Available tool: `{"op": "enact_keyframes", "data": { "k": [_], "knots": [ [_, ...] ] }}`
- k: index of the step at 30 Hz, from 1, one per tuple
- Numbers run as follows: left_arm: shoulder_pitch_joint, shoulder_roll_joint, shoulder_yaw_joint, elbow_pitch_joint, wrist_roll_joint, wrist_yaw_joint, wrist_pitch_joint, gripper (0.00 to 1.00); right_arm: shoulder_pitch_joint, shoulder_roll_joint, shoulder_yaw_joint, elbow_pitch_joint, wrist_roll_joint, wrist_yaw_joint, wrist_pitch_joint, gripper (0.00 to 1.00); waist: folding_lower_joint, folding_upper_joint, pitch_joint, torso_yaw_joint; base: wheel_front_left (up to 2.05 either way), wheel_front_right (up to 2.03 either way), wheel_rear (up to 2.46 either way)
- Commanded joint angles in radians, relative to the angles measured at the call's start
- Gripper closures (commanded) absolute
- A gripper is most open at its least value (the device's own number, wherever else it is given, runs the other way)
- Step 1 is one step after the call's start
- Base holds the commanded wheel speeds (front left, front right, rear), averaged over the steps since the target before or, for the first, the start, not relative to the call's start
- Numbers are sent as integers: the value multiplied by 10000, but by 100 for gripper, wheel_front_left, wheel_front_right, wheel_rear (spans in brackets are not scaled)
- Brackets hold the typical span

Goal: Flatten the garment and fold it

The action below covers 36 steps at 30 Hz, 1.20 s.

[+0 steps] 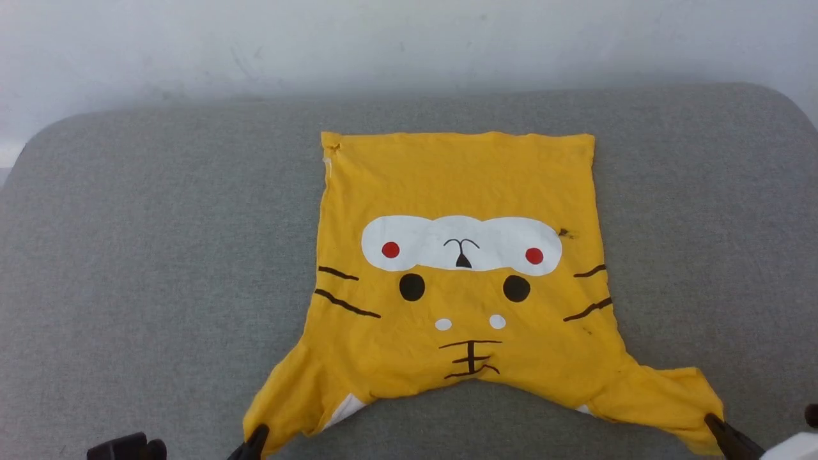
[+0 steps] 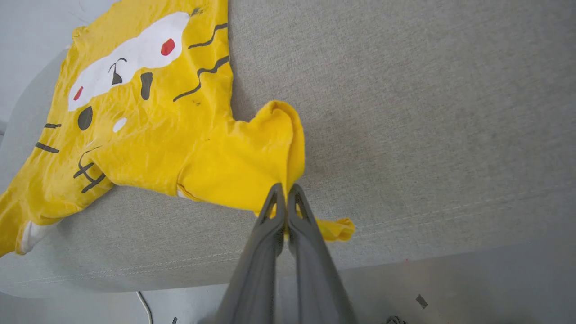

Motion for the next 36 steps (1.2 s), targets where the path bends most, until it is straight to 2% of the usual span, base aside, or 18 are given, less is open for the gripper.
{"op": "enact_keyframes", "data": {
  "k": [1,5,6,7,8,9,14,20,25,30,36],
  "knots": [
    [-191,-56,-38,-63,62,-110,-69,100,-205,-36,60,90,-73,-9,-113,100,1,0,51,-17,0,0,0],
    [-489,-142,-224,-76,189,-290,-260,100,-797,-92,352,1011,-474,-9,-824,100,1,0,281,-14,0,0,0],
    [-587,-154,-281,-74,230,-326,-283,100,-938,-89,400,1250,-576,-9,-973,96,1,0,351,2,0,0,0],
    [-686,-164,-341,-73,263,-364,-294,100,-1084,-56,381,1492,-671,-9,-1128,66,1,0,421,20,0,0,0],
    [-781,-174,-398,-70,285,-397,-296,100,-1217,-28,378,1716,-768,-9,-1241,22,1,0,480,39,0,0,0],
    [-865,-176,-442,-67,310,-423,-296,100,-1333,-14,402,1903,-865,-9,-1315,0,1,0,528,52,0,0,0],
    [-1184,-145,-585,-179,451,-528,-325,100,-1682,-142,538,1977,-1080,-9,-1504,0,1,0,804,102,0,0,0],
    [-1444,-97,-696,-577,700,-627,-467,100,-2303,-663,109,440,-1056,-9,-1417,0,1,0,1297,106,0,0,0],
    [-1780,-30,-821,-945,901,-720,-496,100,-3970,-1411,-6,-334,-1285,-9,-916,0,1,0,1923,132,0,0,0],
    [-2253,19,-995,-1346,1102,-827,-473,100,-6224,-1829,393,-42,-1472,-9,86,0,1,0,2702,208,0,0,0],
    [-2831,8,-1241,-1733,1271,-929,-397,100,-8706,-2037,693,1066,-1924,-9,1084,0,1,0,3626,418,0,0,0]
  ]
}}
